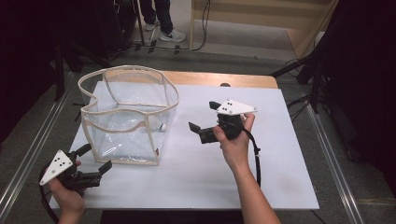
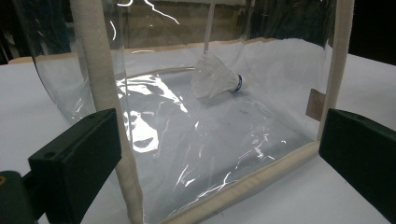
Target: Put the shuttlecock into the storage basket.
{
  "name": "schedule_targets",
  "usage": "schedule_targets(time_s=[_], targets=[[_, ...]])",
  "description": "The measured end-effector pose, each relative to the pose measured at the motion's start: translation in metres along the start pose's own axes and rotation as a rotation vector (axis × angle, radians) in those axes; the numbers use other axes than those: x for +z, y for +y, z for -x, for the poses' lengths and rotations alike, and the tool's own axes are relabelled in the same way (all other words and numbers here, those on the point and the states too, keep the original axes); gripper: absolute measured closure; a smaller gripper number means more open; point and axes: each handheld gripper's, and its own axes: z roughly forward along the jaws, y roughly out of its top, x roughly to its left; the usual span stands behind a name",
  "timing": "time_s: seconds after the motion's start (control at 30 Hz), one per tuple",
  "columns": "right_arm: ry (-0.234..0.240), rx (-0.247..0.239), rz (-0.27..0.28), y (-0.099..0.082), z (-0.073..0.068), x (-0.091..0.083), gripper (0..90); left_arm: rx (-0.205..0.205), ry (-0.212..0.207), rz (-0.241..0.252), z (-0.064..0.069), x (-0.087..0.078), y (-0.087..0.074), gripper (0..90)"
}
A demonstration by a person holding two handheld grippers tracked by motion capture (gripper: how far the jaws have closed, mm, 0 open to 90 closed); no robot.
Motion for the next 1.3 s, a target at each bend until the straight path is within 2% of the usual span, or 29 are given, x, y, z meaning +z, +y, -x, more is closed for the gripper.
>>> schedule_targets(time_s=[0.4, 0.67, 1.1, 1.3], targets=[[-0.019, 0.016, -0.019, -0.028, 0.009, -0.013, 0.0, 0.005, 0.002, -0.005, 0.0, 0.0, 0.0, 0.0], [-0.024, 0.007, -0.021, -0.042, 0.012, -0.022, 0.0, 0.006, 0.003, -0.004, 0.0, 0.0, 0.0, 0.0], [-0.066, 0.046, -0.012, -0.069, 0.023, -0.047, 0.0, 0.011, 0.004, -0.006, 0.001, 0.0, 0.0, 0.0], [-0.082, 0.042, -0.005, -0.081, 0.027, -0.06, 0.0, 0.011, 0.006, -0.006, 0.001, 0.0, 0.0, 0.0]])
